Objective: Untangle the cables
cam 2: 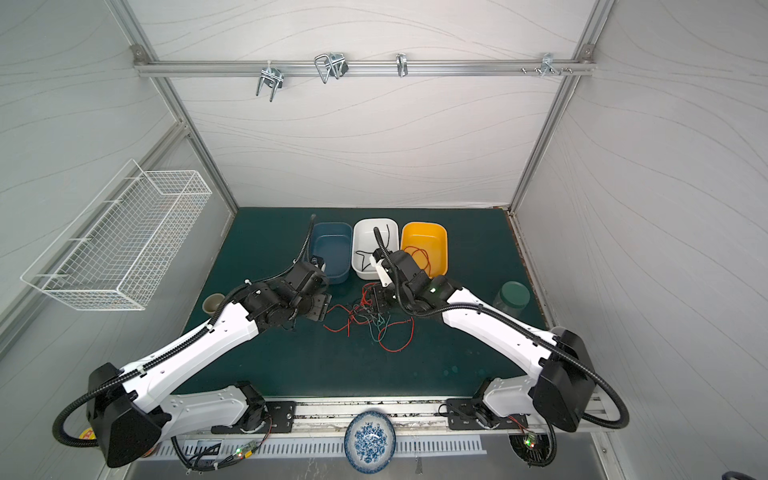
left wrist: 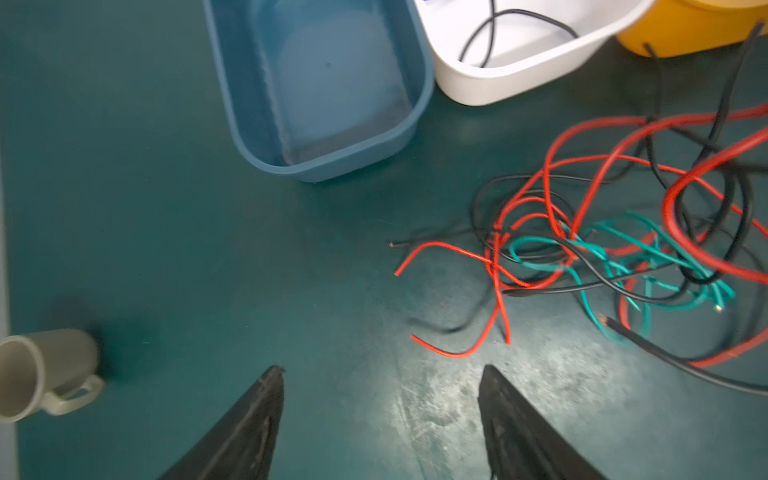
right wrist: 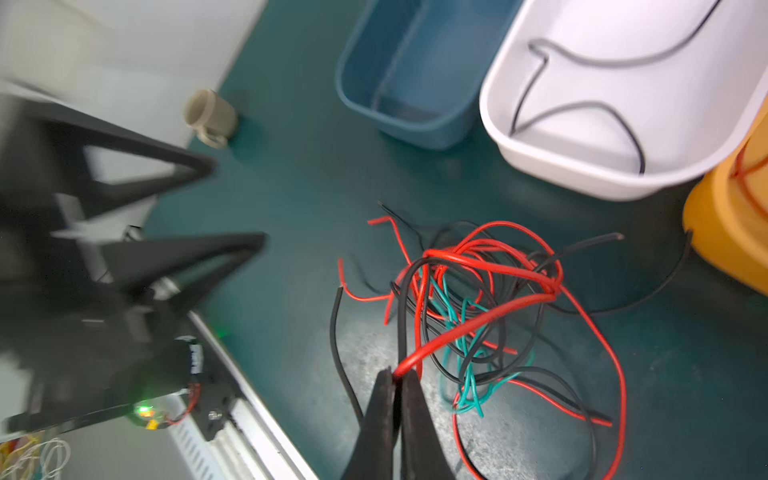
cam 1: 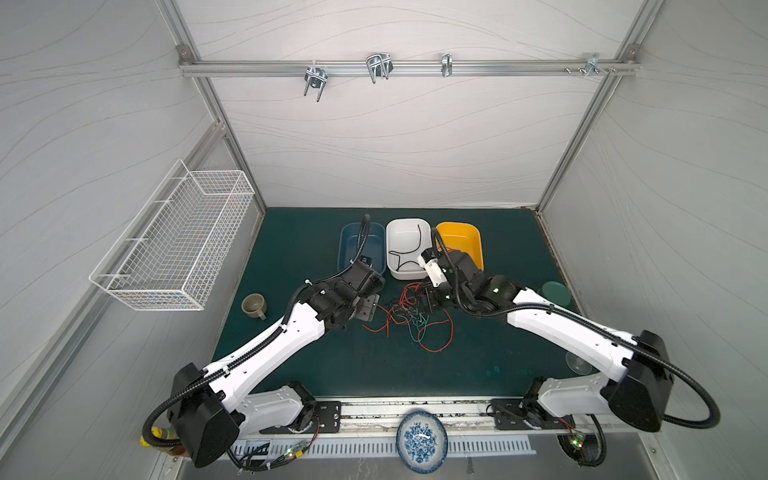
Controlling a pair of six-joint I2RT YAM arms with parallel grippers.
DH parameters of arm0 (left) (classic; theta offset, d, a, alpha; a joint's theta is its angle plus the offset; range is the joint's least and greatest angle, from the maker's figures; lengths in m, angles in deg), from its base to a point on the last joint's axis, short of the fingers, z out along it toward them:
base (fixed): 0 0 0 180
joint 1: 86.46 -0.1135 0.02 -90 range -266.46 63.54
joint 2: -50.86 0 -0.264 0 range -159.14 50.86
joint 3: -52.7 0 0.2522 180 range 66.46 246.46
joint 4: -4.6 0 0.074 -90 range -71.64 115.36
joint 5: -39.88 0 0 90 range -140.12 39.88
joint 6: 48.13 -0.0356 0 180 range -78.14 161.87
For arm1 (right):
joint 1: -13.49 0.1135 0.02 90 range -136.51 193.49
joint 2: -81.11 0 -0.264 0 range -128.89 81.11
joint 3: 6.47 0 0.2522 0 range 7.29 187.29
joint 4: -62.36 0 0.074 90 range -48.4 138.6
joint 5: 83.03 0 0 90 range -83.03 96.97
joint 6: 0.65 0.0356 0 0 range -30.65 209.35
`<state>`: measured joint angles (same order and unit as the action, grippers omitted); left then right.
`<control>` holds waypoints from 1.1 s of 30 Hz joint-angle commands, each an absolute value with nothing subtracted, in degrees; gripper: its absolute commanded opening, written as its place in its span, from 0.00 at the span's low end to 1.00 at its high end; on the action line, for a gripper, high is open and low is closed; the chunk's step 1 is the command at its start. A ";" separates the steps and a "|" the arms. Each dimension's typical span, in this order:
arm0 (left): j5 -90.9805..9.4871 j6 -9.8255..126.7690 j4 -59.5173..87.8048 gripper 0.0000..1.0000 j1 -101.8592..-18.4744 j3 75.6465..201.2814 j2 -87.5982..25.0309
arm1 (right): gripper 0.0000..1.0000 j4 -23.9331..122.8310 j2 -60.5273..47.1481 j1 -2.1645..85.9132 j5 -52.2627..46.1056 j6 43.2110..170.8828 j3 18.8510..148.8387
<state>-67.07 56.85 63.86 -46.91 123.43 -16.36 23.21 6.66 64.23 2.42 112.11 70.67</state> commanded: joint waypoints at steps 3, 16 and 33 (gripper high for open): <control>-55.92 56.36 60.36 0.76 -46.55 124.52 -13.67 | 0.03 18.49 10.27 63.45 -2.74 108.26 76.48; -37.47 58.69 52.14 0.78 -46.55 122.58 -9.32 | 0.03 17.38 14.20 59.83 -14.37 106.19 76.97; -29.81 77.25 32.88 0.78 -46.03 111.18 -7.94 | 0.00 26.39 20.43 54.26 -26.91 107.13 63.06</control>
<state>-32.03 71.60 41.46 -46.34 113.12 -8.62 22.77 18.76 55.62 -22.74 107.52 63.67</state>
